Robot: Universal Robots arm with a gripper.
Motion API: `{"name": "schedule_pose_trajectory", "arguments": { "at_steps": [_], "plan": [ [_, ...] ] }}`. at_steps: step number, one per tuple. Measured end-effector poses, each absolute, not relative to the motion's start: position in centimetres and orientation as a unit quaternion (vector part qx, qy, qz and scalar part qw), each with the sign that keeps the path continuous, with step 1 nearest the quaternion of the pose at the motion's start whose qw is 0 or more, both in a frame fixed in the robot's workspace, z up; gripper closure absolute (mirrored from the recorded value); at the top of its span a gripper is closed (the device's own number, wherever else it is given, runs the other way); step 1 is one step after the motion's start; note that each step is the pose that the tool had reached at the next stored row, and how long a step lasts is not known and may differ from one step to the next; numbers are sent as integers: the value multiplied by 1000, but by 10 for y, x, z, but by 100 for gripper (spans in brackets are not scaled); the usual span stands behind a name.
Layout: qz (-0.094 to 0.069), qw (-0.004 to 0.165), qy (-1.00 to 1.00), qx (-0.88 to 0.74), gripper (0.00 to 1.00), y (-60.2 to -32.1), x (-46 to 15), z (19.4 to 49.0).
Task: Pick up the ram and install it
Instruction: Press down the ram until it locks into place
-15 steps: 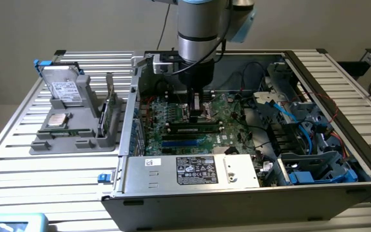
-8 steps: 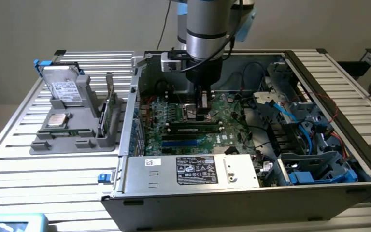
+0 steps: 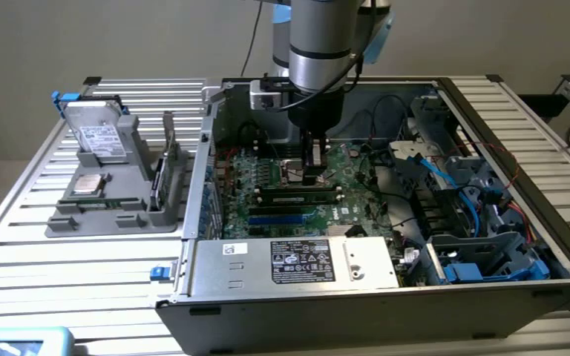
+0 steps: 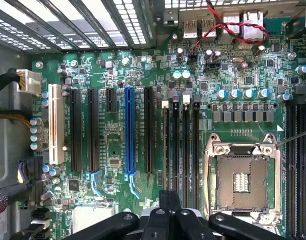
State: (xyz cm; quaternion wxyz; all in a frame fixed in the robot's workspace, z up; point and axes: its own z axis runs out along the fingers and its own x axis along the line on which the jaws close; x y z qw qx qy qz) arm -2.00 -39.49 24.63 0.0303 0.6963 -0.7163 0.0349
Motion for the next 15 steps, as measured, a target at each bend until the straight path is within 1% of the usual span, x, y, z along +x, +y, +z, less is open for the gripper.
{"name": "schedule_pose_trajectory", "arguments": {
  "at_steps": [15],
  "plan": [
    [32, 33, -775, 630, 89, -395, -20, 245]
  ]
}}
